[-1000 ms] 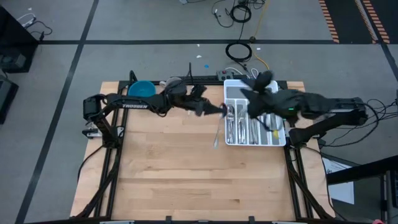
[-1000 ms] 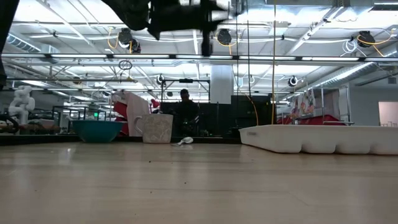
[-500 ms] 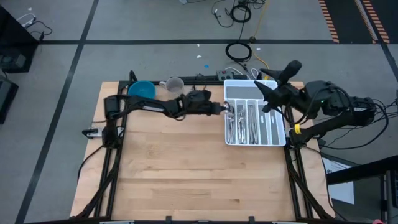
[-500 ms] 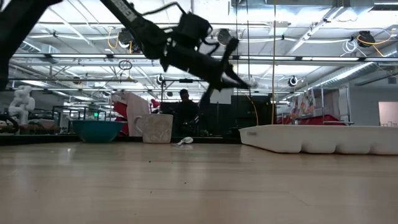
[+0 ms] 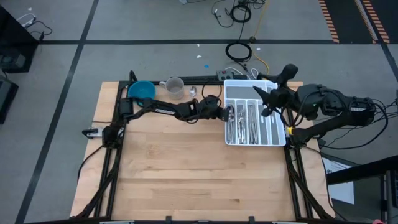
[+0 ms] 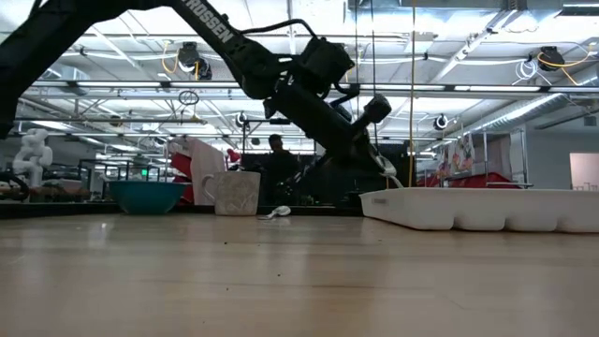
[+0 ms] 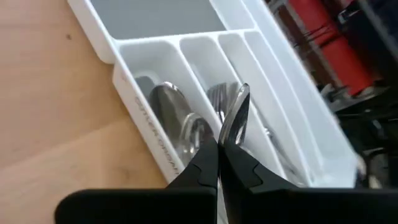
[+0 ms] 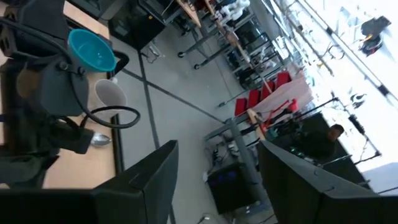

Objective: Sort silverware
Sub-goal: Put the spoon in the silverware tray

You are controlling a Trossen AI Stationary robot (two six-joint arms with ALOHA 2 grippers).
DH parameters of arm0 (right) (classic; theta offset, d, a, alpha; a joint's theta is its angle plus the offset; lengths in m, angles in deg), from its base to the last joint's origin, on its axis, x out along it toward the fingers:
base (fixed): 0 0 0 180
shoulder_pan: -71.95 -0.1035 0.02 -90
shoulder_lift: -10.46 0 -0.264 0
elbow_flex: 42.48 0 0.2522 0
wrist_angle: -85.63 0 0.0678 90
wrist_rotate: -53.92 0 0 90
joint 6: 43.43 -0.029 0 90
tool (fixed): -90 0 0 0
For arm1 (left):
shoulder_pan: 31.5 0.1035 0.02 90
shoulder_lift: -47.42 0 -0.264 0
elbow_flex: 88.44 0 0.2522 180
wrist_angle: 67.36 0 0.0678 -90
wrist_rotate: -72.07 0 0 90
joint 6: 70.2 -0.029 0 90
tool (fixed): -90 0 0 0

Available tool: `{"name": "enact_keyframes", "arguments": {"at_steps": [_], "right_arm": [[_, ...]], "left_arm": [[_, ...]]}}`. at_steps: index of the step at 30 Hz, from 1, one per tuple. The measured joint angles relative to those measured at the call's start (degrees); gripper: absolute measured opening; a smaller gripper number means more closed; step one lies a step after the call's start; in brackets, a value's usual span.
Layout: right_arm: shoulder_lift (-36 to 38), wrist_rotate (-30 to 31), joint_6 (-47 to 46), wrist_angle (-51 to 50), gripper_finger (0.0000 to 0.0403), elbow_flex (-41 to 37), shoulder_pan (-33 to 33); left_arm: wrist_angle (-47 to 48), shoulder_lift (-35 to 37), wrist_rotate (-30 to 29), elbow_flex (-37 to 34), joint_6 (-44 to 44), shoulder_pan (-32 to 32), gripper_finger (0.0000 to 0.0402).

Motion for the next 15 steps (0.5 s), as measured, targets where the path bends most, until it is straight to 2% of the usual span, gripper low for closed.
{"name": "enact_keyframes", "arguments": {"at_steps": [15], "right_arm": [[0.0, -0.4, -3.3, -0.8, 0.021, 0.0, 0.0]], "left_arm": [[4.8, 0.1, -1.3, 1.4, -1.3, -1.5, 0.0003]]}}
